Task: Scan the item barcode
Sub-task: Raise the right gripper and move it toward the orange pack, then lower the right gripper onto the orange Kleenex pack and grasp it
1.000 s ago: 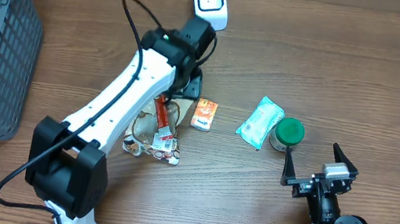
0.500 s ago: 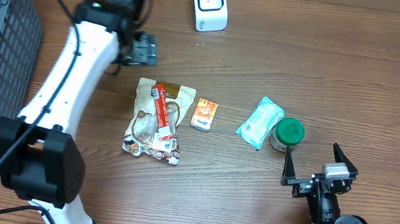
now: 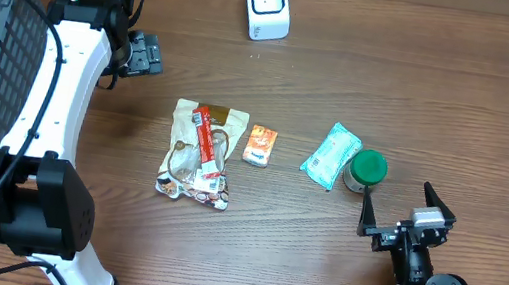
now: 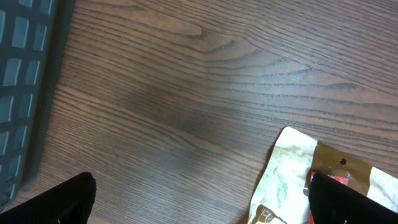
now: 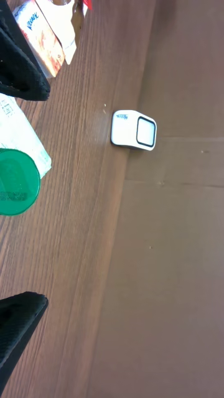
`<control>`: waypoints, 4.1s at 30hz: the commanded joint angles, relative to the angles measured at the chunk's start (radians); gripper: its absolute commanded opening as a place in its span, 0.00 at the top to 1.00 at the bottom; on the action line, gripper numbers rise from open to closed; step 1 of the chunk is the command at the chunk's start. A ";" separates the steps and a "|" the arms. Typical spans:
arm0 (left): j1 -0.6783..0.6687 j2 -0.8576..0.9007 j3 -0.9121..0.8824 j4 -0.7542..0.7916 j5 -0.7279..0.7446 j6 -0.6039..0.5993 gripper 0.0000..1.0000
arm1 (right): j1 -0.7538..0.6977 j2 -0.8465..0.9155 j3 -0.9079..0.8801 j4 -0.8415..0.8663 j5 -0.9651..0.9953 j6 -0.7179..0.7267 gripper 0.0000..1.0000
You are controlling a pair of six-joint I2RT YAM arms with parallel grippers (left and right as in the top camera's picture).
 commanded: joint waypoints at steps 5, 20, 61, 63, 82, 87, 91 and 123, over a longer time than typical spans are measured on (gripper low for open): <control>0.003 -0.018 0.018 -0.003 -0.013 0.023 0.00 | -0.006 -0.010 -0.011 0.006 0.000 -0.001 0.00; 0.003 -0.018 0.018 -0.003 -0.013 0.023 0.00 | -0.005 -0.010 0.001 0.063 -0.060 0.307 0.00; -0.002 -0.018 0.018 -0.003 -0.013 0.023 0.00 | -0.005 1.179 1.913 -1.304 -0.217 0.526 0.40; -0.002 -0.018 0.018 -0.003 -0.013 0.023 0.00 | -0.003 1.216 1.913 -1.328 -0.221 0.555 0.57; -0.004 -0.018 0.018 -0.003 -0.013 0.023 0.00 | 0.369 1.678 1.912 -1.370 -0.017 0.774 0.61; -0.004 -0.018 0.018 -0.003 -0.013 0.023 0.00 | 0.496 1.832 1.912 -1.324 0.056 0.818 0.59; -0.004 -0.018 0.018 -0.003 -0.013 0.023 0.00 | 0.575 1.935 1.912 -1.278 0.156 0.864 0.59; -0.004 -0.018 0.018 -0.003 -0.013 0.023 0.00 | 0.647 2.273 1.847 -1.075 0.341 1.044 0.63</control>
